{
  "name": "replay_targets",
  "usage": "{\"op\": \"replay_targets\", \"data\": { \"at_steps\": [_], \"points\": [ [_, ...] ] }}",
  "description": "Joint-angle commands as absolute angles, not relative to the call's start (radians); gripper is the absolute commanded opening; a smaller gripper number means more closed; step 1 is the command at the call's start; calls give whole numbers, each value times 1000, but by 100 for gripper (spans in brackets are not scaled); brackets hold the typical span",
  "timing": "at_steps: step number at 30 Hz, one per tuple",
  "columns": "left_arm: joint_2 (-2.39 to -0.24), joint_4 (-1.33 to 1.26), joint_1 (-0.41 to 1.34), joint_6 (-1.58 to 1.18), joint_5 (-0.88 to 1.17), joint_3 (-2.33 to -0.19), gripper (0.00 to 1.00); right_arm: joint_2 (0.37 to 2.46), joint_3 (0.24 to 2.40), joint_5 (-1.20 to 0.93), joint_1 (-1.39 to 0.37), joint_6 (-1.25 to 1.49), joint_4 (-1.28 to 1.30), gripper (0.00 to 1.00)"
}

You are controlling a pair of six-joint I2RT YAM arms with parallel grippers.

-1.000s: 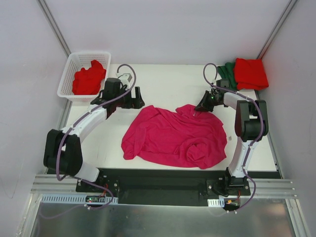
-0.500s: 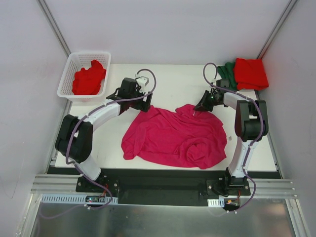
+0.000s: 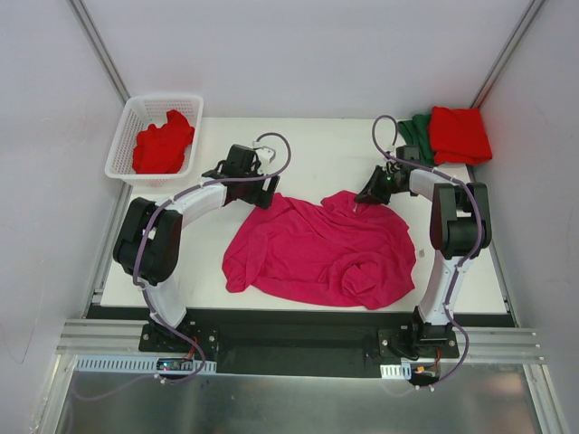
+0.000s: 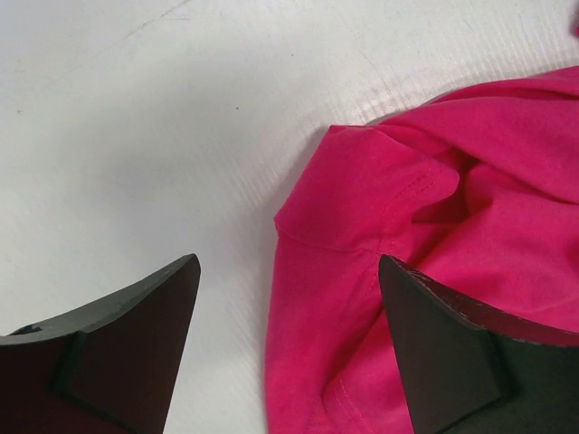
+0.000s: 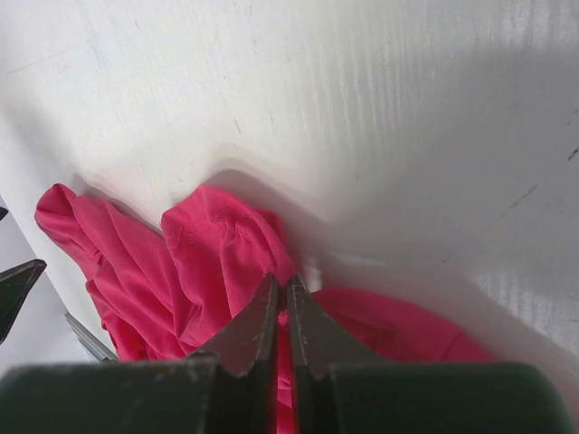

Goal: Fold and stack the t-shirts
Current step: Flatten out the tshirt

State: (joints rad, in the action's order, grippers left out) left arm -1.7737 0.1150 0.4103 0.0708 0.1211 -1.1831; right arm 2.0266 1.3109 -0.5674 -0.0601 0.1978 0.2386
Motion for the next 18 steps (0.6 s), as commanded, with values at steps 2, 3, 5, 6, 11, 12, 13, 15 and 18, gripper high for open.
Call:
{"op": "replay_targets", "data": {
  "at_steps": [2,3,5,6,11,12,13,15,18],
  "points": [
    [-1770,115,396,66,193,-1226,79,2037,1327,-598,-54,196,229,1],
    [-1770,115,396,63,196,-1224,79,2036,1327,-598,-54,195,227,2],
    [-1776,114,394,57,202,-1224,75,2039,1325,-598,-54,195,227,2],
    [-1778,115,394,54,207,-1224,75,2037,1327,-598,-54,193,229,1],
    [-1792,110,394,41,219,-1223,74,2039,1324,-598,-54,192,229,1],
    [-1795,112,394,41,219,-1223,74,2039,1324,-600,-54,190,230,1],
    [-1801,109,393,40,221,-1223,74,2039,1324,-600,-54,190,230,2],
    [-1805,106,391,34,230,-1221,73,2037,1325,-598,-54,190,230,1],
    [-1819,101,393,29,238,-1223,73,2036,1324,-600,-54,190,232,1]
  ]
}}
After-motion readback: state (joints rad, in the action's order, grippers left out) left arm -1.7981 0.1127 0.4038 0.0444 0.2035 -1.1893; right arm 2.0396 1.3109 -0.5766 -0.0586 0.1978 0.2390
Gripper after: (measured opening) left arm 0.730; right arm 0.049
